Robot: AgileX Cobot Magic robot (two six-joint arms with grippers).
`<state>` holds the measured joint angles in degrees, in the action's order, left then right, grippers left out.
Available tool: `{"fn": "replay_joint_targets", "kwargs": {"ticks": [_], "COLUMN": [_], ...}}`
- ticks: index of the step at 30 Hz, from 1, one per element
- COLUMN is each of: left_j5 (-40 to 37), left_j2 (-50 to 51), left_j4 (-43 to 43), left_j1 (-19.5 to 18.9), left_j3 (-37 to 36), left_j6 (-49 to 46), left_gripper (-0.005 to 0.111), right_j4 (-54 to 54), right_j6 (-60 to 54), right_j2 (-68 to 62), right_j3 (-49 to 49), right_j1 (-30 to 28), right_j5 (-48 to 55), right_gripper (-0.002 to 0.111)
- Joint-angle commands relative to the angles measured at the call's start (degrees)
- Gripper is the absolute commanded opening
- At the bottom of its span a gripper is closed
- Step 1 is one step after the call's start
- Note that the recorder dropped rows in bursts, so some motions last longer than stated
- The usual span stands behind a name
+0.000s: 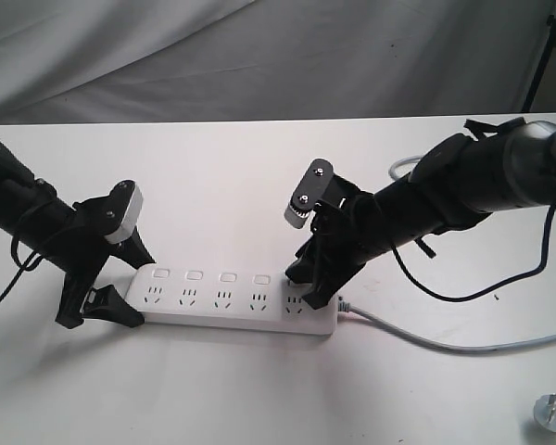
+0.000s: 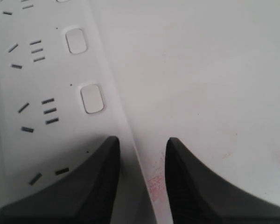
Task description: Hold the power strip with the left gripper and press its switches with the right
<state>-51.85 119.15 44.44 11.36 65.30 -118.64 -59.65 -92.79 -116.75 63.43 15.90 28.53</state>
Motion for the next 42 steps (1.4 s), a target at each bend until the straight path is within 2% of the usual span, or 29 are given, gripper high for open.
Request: {"fn": "replay_joint_targets", "kwargs": {"ticks": [1,16,26,29,33,42], "left_j5": [-0.79,-0.79,-0.79,-0.79,-0.79,-0.79], "left_j2": [0.07,0.07,0.07,0.07,0.07,0.07], "left_j4": [0.5,0.5,0.5,0.5,0.5,0.5], "left_j1": [0.26,0.26,0.26,0.26,0.26,0.26], "left_j3": [0.3,0.3,0.3,0.3,0.3,0.3], "left_j6": [-0.49,-0.33,-0.45,-0.45,-0.29,-0.29], "left_gripper": [0.069,0.069,0.069,0.069,0.069,0.069], "right_j4": [4.03,2.11,2.11,2.11,1.75,-2.87], "right_j6": [-1.28,-1.42,-0.79,0.1,0.65,1.26], "right_j2": [-1.97,7.58,8.33,9.01,13.69,35.3], "right_j3": [-2.11,2.63,2.63,2.63,0.2,-11.54], "right_j1": [0.12,0.76,0.76,0.76,0.76,0.76], "right_j5": [-0.47,1.08,2.62,2.71,-0.81,-8.61], "right_gripper": [0.032,0.032,0.031,0.025,0.001,0.0]}}
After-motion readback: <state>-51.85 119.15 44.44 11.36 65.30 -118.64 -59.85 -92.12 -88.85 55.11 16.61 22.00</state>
